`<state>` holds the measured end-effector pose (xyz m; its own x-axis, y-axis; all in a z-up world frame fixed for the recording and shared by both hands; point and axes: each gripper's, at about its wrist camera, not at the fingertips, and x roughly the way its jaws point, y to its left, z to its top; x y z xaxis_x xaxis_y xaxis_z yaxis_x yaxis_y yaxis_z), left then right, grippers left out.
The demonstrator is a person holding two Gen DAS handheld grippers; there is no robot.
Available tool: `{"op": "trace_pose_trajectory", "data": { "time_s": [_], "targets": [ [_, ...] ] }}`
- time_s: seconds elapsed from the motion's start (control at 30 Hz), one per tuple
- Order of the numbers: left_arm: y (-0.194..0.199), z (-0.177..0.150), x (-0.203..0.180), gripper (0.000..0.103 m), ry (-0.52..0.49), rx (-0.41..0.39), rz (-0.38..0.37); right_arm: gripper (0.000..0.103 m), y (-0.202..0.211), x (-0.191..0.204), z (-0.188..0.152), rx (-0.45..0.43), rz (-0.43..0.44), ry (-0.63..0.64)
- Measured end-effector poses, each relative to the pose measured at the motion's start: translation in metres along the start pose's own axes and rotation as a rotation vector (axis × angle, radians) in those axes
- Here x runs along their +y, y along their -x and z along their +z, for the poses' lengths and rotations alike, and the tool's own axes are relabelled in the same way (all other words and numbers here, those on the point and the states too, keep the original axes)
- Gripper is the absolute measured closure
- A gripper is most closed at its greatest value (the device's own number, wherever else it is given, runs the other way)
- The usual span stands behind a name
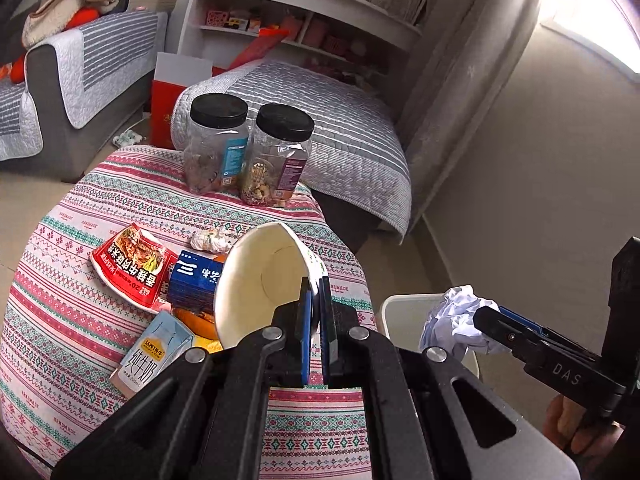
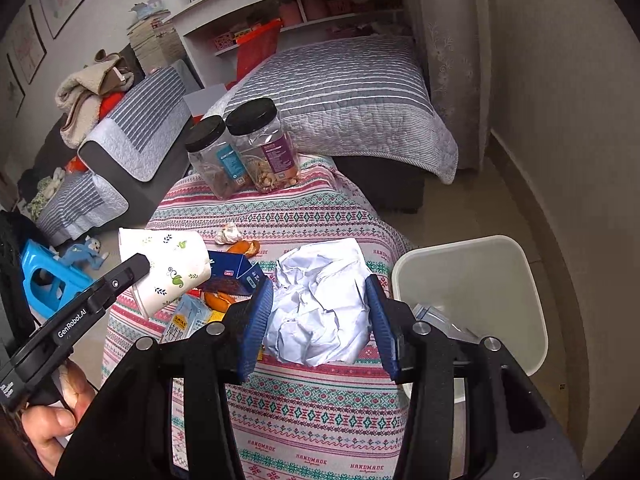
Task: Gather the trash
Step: 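Carry paper cup with left tool while right tool carries crumpled paper to bin, then open both tools over the white bin to drop cup and paper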
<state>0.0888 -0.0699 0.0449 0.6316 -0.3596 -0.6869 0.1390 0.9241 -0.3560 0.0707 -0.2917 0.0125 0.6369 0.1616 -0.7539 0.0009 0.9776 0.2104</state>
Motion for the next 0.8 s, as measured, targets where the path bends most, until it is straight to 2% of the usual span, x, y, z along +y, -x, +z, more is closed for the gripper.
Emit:
{"op": "trace_pose_trajectory", "data": {
  "time_s": [0.2, 0.43, 0.7, 0.8],
  "targets": [
    [-0.032, -0.010, -0.019, 0.100, 0.020, 0.062, -0.049, 0.058, 0.009, -0.036, -0.001, -0.009, -0.040, -0.060],
    [-0.071, -0.029, -0.059, 0.100, 0.056, 0.135, -0.167, 0.058, 0.017, -0.073, -0.005, -0.014, -0.090, -0.118],
    [-0.115, -0.062, -0.109, 0.100, 0.106, 0.229, -0.288, 0.057, 0.001, -0.120, -0.009, 0.040, -0.201, -0.175],
    [-0.135, -0.074, -0.119, 0.098, 0.128, 0.282, -0.349, 0.051, -0.006, -0.130, -0.010, 0.064, -0.235, -0.191]
  ]
}}
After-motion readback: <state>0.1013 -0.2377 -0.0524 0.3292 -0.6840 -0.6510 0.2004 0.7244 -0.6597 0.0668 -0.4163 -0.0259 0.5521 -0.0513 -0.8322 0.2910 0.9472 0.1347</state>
